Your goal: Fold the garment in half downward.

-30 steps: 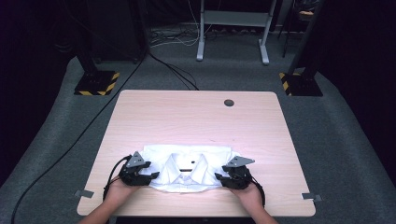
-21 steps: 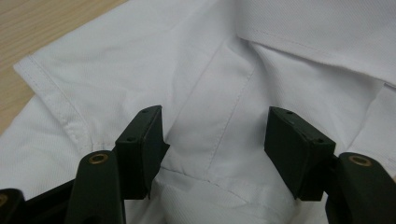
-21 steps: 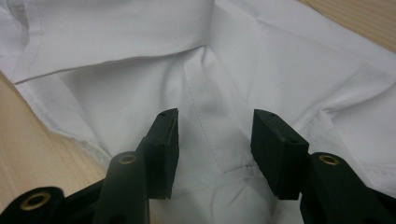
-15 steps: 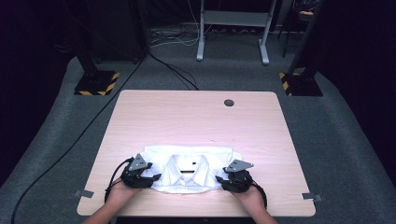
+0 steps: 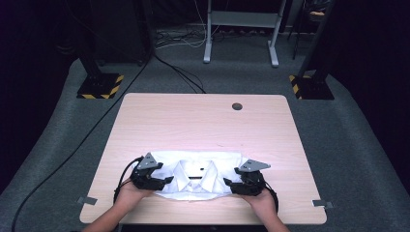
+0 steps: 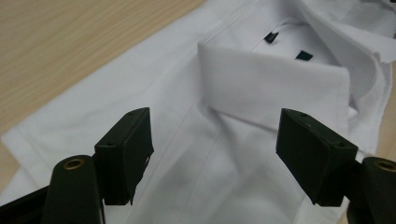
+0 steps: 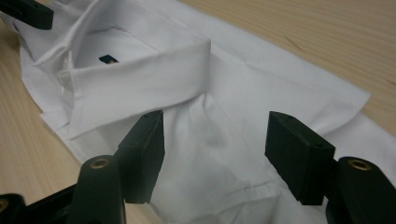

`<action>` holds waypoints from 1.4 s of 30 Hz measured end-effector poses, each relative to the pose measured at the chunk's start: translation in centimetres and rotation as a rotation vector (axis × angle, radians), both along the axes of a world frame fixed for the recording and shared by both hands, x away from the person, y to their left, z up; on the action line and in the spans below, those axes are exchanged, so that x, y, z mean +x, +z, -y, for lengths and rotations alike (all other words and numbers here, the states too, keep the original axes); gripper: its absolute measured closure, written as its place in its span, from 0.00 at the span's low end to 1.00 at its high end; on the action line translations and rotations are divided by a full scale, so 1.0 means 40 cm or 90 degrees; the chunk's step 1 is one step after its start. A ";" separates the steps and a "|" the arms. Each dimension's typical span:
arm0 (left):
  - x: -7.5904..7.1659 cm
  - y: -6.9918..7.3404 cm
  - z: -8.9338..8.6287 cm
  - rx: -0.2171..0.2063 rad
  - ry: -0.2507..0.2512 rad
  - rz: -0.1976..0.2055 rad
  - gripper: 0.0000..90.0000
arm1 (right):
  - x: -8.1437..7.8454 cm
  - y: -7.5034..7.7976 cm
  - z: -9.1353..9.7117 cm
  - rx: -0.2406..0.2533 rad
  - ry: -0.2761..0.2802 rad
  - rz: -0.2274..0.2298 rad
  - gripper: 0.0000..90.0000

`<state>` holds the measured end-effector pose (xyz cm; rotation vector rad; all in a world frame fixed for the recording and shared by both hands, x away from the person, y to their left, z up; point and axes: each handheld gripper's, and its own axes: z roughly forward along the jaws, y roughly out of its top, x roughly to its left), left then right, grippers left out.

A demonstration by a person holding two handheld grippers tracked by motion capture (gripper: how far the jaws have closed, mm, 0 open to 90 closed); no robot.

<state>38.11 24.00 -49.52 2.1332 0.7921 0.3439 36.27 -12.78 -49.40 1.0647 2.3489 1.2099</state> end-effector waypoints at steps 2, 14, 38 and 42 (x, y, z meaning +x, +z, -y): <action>0.006 0.006 0.019 0.001 -0.010 0.004 0.29 | 0.003 0.010 -0.011 0.001 0.006 0.005 0.40; 0.044 -0.042 0.070 0.041 -0.016 -0.019 0.28 | 0.021 -0.025 -0.131 -0.033 0.066 0.001 0.37; 0.028 -0.076 0.083 0.049 0.001 -0.009 0.26 | 0.020 -0.079 -0.139 -0.078 0.079 0.025 0.37; 0.028 -0.074 0.087 0.051 0.002 -0.012 0.26 | 0.022 -0.078 -0.134 -0.072 0.080 0.018 0.37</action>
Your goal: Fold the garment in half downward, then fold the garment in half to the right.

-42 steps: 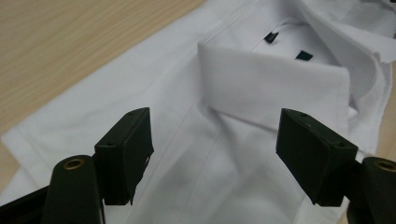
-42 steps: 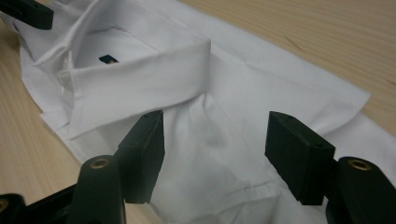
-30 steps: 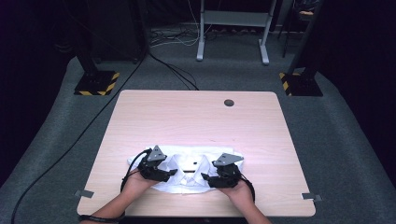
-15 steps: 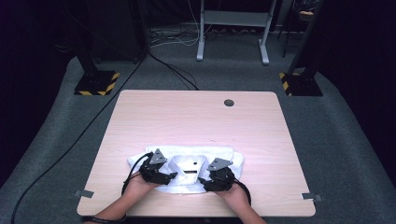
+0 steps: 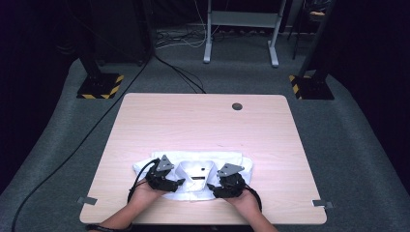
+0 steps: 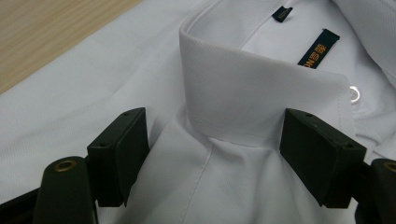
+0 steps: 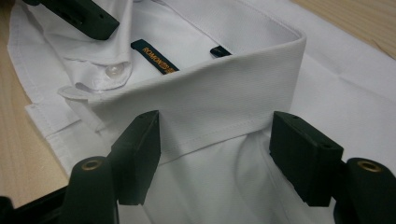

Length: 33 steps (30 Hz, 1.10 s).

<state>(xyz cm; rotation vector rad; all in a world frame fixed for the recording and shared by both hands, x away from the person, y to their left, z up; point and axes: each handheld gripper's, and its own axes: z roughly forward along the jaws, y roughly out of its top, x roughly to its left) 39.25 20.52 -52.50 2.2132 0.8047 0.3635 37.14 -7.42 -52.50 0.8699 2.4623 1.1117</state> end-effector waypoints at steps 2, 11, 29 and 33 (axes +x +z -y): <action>0.000 0.000 0.001 0.000 0.000 0.001 0.26 | 0.001 0.000 0.002 0.003 0.000 -0.002 0.36; -0.002 0.007 0.004 0.000 -0.003 -0.015 0.26 | -0.008 0.040 -0.003 0.028 -0.010 -0.007 0.32; 0.086 0.036 -0.134 -0.051 0.084 -0.016 0.26 | -0.016 0.094 -0.105 0.059 0.020 0.027 0.32; 0.091 0.025 -0.141 -0.042 0.083 -0.011 0.27 | -0.010 0.090 -0.126 0.054 0.021 0.027 0.32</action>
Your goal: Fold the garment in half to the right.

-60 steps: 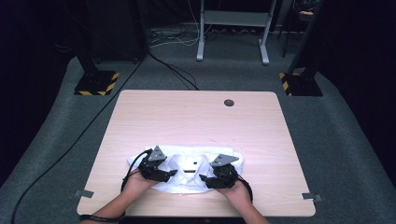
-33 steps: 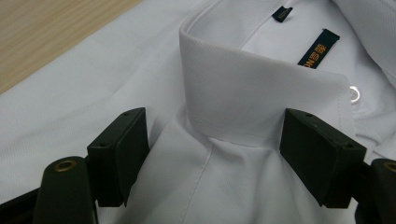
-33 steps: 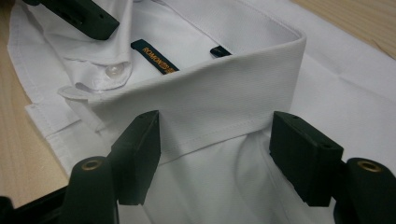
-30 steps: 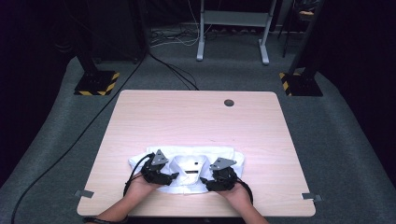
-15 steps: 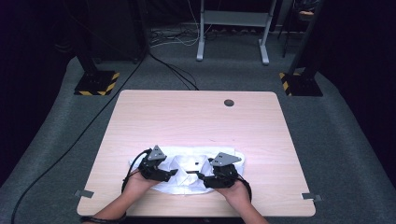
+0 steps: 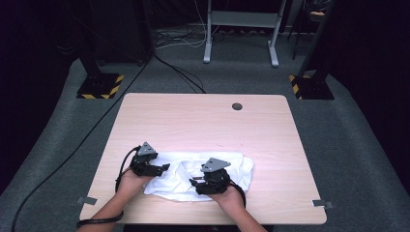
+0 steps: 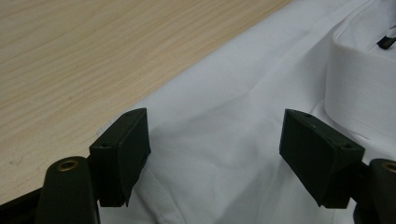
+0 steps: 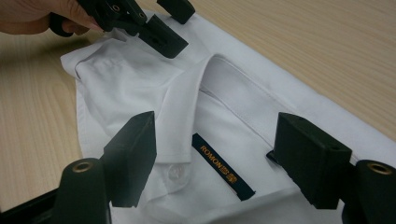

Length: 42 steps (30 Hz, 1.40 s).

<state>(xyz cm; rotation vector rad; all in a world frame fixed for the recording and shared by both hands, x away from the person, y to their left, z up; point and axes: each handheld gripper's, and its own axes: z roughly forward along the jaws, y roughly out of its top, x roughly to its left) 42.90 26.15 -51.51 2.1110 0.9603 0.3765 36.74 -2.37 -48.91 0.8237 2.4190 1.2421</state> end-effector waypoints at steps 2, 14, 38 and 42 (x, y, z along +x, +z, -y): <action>0.000 -0.004 0.002 0.014 -0.006 0.002 0.27 | 0.002 -0.001 -0.007 0.000 -0.002 0.003 0.32; -0.024 -0.020 0.020 0.049 -0.008 0.003 0.28 | -0.030 0.050 -0.055 0.018 0.027 0.039 0.33; -0.007 -0.017 -0.039 0.038 0.030 0.000 0.26 | 0.001 -0.048 -0.149 -0.015 0.067 -0.034 0.41; -0.002 -0.024 -0.046 0.031 0.036 -0.009 0.25 | 0.008 -0.068 -0.143 -0.020 0.059 -0.054 0.41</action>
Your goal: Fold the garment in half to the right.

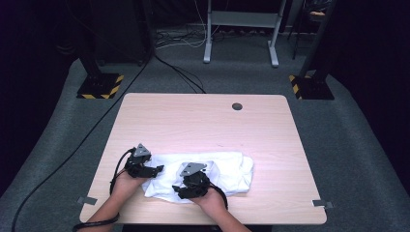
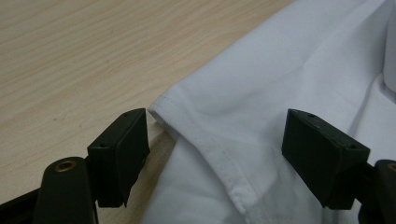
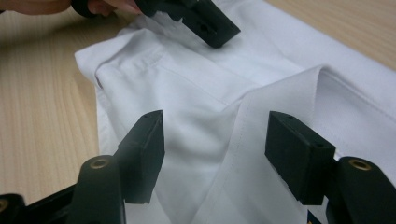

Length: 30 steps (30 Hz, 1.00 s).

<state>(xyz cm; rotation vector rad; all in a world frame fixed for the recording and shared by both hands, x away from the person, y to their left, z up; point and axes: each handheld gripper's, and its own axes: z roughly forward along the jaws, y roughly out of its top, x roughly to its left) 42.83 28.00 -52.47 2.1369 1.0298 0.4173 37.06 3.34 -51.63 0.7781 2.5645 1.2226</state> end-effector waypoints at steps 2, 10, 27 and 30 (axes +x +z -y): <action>0.001 -0.002 -0.004 0.001 -0.004 0.000 0.25 | 0.004 -0.010 0.003 -0.002 -0.003 -0.012 0.41; 0.000 -0.005 -0.007 -0.006 -0.006 0.003 0.26 | 0.006 -0.004 0.002 0.005 -0.008 -0.013 0.40; 0.000 0.010 -0.019 -0.017 0.009 0.010 0.28 | -0.048 0.036 -0.106 0.024 0.065 0.026 0.42; 0.002 0.004 -0.022 -0.014 0.014 0.001 0.29 | -0.046 0.030 -0.121 0.018 0.072 0.023 0.45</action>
